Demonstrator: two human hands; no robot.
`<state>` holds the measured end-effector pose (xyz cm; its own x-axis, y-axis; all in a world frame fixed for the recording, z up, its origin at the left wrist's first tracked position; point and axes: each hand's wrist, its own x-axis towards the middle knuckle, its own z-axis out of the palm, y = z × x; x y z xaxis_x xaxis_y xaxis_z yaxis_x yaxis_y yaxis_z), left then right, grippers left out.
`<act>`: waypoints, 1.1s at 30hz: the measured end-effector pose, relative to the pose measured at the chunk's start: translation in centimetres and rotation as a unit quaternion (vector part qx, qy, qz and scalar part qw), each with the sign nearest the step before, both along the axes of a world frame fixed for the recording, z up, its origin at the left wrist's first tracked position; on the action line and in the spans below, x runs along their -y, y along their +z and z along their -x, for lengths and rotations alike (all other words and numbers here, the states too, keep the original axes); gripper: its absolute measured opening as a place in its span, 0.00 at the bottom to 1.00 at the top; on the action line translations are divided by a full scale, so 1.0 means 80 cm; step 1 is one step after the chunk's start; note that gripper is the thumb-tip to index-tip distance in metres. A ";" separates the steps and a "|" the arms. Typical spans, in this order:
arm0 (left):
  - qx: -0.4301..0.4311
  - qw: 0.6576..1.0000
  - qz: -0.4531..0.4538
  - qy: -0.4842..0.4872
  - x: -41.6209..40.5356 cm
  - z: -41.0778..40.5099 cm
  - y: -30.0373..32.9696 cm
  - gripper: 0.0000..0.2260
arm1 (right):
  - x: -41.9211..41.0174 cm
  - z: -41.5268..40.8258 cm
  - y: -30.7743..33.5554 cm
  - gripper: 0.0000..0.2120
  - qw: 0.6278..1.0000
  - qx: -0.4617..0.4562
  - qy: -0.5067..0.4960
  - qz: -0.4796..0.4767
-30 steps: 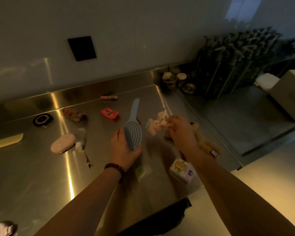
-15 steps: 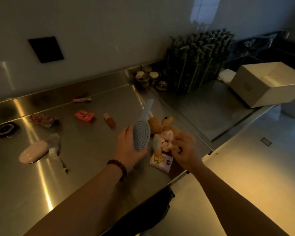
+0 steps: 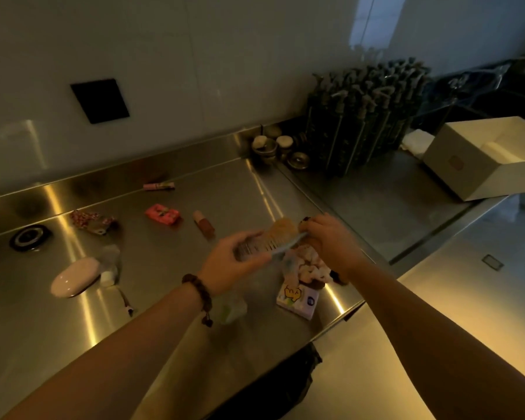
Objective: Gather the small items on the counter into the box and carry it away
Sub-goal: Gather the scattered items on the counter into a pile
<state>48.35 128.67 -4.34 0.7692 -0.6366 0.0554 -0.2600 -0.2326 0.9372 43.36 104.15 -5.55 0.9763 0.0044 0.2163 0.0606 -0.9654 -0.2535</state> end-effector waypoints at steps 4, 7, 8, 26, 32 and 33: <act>-0.041 0.972 0.043 0.228 0.012 -0.026 -0.022 0.16 | 0.002 0.003 -0.006 0.13 0.998 -0.059 -0.026 -0.025; -0.058 0.973 0.008 0.223 0.029 -0.030 -0.043 0.19 | 0.000 0.000 -0.006 0.16 0.991 -0.116 -0.060 -0.033; -0.035 0.980 -0.013 0.195 0.034 -0.029 -0.050 0.19 | 0.000 -0.002 -0.007 0.17 0.989 -0.130 -0.060 -0.035; 0.085 0.961 -0.186 0.187 0.004 -0.045 -0.084 0.25 | -0.071 -0.079 -0.013 0.19 0.999 -0.033 0.028 -0.010; 0.075 0.957 -0.241 0.146 -0.066 -0.004 -0.087 0.39 | -0.175 -0.187 -0.036 0.24 0.986 -0.151 0.066 -0.039; 0.076 0.953 -0.270 0.115 -0.075 0.008 -0.092 0.42 | -0.189 -0.201 -0.041 0.25 0.983 -0.168 0.073 -0.019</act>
<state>47.71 134.64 -11.71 0.9012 -0.4192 -0.1098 -0.2673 -0.7372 0.6205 59.43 119.25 -8.83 0.9823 0.1484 -0.1146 0.1051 -0.9419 -0.3189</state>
